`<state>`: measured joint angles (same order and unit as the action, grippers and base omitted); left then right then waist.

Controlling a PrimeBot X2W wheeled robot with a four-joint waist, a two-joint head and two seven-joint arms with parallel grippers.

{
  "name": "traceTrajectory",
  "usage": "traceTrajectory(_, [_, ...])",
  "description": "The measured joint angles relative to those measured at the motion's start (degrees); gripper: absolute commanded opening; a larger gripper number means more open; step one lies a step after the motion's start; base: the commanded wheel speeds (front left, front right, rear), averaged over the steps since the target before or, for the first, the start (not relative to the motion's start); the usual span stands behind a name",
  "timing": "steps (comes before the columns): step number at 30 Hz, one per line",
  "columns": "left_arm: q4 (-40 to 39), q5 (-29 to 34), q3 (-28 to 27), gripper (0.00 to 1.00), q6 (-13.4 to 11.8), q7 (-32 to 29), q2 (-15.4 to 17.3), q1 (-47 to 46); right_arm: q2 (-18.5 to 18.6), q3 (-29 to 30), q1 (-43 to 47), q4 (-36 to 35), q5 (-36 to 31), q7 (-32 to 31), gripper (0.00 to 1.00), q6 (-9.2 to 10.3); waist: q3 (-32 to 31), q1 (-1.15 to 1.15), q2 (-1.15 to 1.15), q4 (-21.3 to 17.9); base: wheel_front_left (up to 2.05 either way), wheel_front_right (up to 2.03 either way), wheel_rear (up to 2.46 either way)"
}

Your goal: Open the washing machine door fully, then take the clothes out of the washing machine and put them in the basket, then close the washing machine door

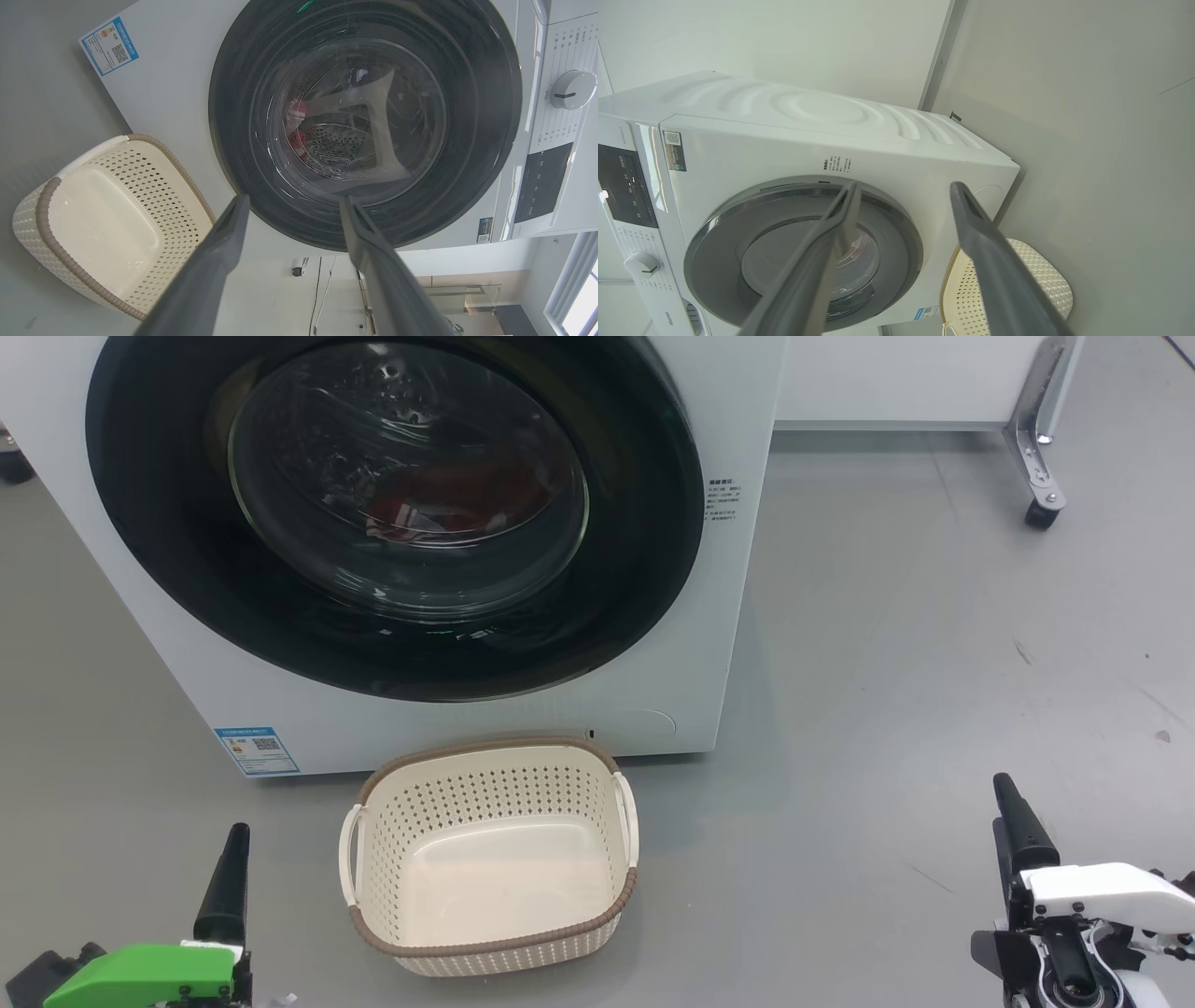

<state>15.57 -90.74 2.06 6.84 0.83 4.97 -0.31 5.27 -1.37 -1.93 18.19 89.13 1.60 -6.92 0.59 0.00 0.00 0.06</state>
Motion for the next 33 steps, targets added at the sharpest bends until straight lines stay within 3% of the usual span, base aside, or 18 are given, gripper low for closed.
traceTrajectory(13, [-0.9,12.22,2.64,1.0,0.01,2.37,2.96,-1.23,2.24,-3.72,-2.25,0.57,-13.99,2.02,1.0,0.63,0.17,0.0,0.0,-0.03,0.0,0.0,0.0])
traceTrajectory(33, [-2.82,37.2,7.01,1.0,-2.11,5.84,5.15,-2.75,3.74,-10.12,-4.28,0.8,-36.33,5.19,1.0,5.1,-0.02,0.0,0.0,0.0,0.0,0.0,0.0])
